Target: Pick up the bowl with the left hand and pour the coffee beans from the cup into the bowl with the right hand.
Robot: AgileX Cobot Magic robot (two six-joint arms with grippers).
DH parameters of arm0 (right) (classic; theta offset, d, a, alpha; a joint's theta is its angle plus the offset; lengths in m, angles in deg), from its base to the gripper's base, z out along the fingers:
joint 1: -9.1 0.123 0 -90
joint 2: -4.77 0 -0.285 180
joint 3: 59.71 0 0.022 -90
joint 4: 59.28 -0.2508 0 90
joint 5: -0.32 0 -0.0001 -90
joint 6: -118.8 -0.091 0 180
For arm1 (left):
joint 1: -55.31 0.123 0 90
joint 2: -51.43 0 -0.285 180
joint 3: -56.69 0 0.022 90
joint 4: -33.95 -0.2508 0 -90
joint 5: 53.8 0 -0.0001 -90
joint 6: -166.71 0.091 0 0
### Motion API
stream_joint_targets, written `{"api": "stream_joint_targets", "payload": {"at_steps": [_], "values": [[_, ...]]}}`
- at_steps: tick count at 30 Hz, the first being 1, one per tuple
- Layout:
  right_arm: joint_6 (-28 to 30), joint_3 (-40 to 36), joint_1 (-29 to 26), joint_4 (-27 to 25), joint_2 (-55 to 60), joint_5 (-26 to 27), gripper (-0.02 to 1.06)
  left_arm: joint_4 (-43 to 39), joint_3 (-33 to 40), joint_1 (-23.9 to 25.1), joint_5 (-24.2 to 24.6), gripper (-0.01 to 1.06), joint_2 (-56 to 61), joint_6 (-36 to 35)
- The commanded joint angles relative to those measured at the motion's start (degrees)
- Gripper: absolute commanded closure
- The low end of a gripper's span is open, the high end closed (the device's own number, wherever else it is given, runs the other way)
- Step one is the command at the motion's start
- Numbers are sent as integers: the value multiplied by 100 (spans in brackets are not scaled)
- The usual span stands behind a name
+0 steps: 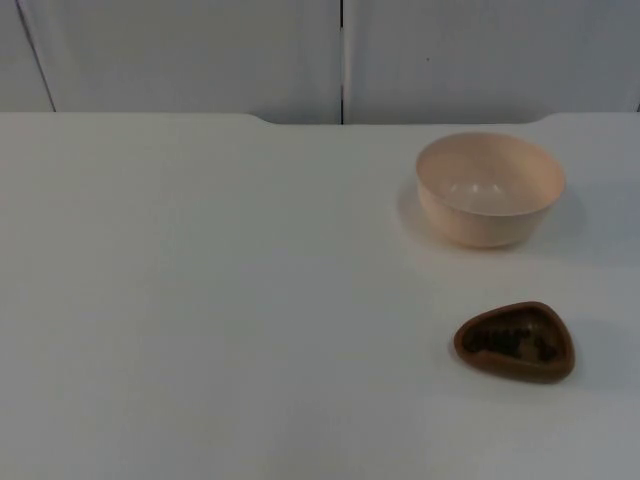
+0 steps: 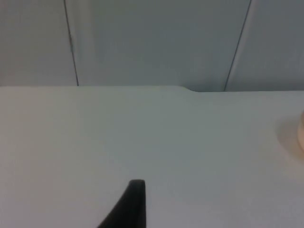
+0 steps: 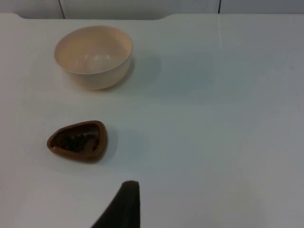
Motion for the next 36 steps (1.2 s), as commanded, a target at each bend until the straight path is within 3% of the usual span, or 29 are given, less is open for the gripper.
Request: {"api": "stream_joint_targets", "payload": {"at_steps": [1,16,36], "values": [[16,-1,-33,4,-19,27,-1,80,-68,9,-38,0,-85,24],[16,-1,-33,4,-19,27,-1,90,-223,9,138,0,-526,109],[16,-1,-33,4,-19,27,-1,421,-1530,9,240,0,-2025,435]]}}
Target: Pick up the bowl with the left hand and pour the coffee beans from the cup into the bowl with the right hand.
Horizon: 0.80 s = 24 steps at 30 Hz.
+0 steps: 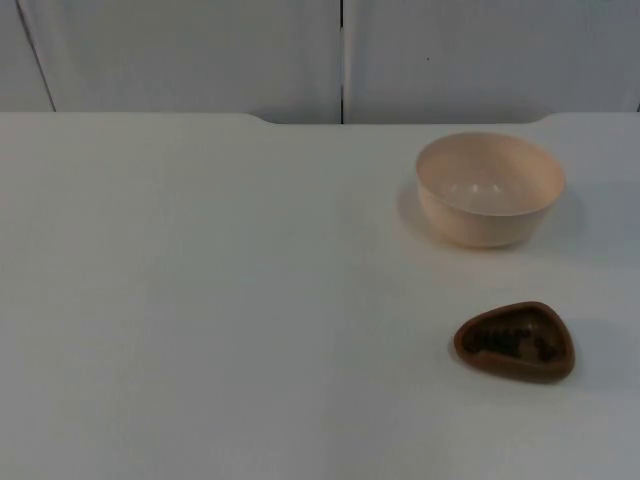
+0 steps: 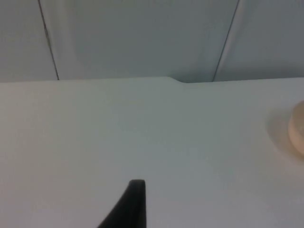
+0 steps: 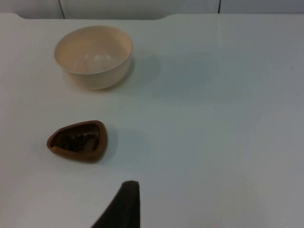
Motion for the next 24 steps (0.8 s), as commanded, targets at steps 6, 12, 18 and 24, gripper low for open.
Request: {"api": "stream_joint_targets", "payload": {"at_steps": [6,12,18,24], "values": [[16,-1,-33,-7,-19,27,-1,344,-163,9,-42,0,-469,164],[16,-1,-33,-18,-19,27,-1,903,-163,9,-110,0,-846,647],[16,-1,-33,-29,-19,27,-1,1372,-163,9,-225,0,-1072,1006],[16,-1,-33,-29,-19,27,-1,1762,-214,9,-260,0,-1447,1308]]}}
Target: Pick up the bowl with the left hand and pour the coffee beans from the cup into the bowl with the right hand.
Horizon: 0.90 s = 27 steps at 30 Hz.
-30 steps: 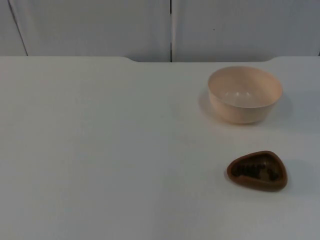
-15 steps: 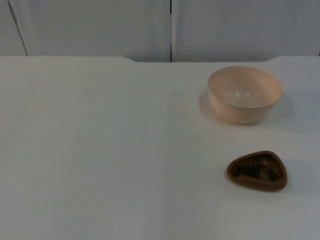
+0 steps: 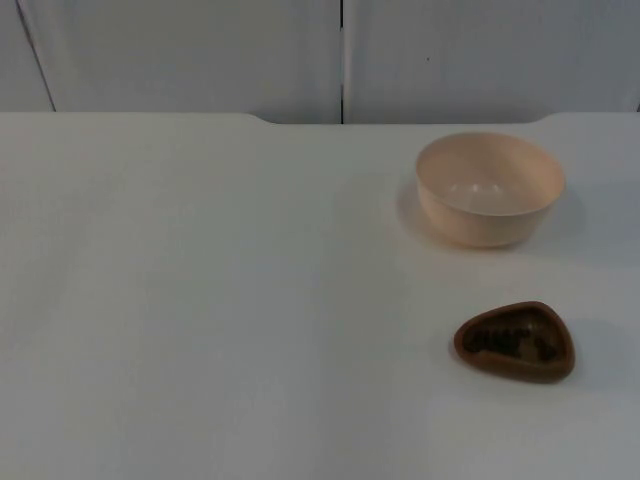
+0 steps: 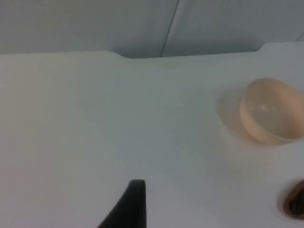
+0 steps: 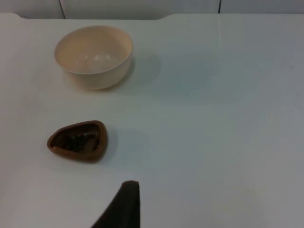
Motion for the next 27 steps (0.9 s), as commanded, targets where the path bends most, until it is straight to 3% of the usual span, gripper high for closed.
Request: {"api": "stream_joint_targets", "payload": {"at_steps": [1,5,11,15,27], "values": [[16,-1,-33,-53,-19,27,-1,173,-82,9,-72,0,-126,84],[16,-1,-33,-89,-19,27,-1,160,-290,-71,-43,0,-389,84],[16,-1,-33,-114,-19,27,-1,94,-728,-591,-54,0,-914,84],[16,-1,-33,-113,-19,27,-1,59,-1050,-1191,-102,0,-1472,84],[16,-1,-33,-113,-19,27,-1,50,-1803,-2054,-103,0,-2688,18]]}}
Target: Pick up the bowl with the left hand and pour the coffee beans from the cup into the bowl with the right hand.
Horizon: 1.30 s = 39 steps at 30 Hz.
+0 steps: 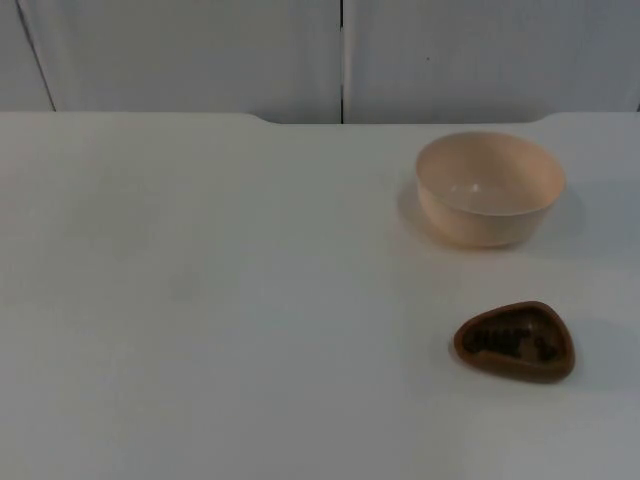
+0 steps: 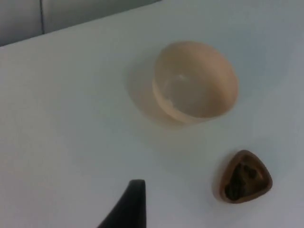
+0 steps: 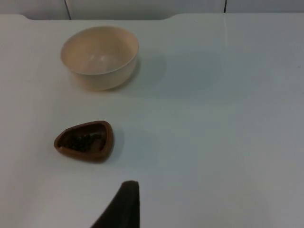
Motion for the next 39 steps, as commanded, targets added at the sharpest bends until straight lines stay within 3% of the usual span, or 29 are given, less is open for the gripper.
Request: {"api": "stream_joint_targets", "payload": {"at_steps": [1,13,23,30,39], "values": [[16,-1,-33,-14,-19,27,-1,7,-188,-141,-22,0,-171,-52],[16,-1,-33,-3,-19,27,-1,-737,-1715,-792,157,0,-1654,-986],[16,-1,-33,-3,-19,27,-1,-734,-2843,-792,719,0,-2755,-1258],[16,-1,-33,-3,-19,27,-1,-734,-3168,-792,675,0,-3257,-1325],[16,-1,-33,-3,-19,27,-1,-1045,-3850,-792,628,0,-4287,-2114]]}}
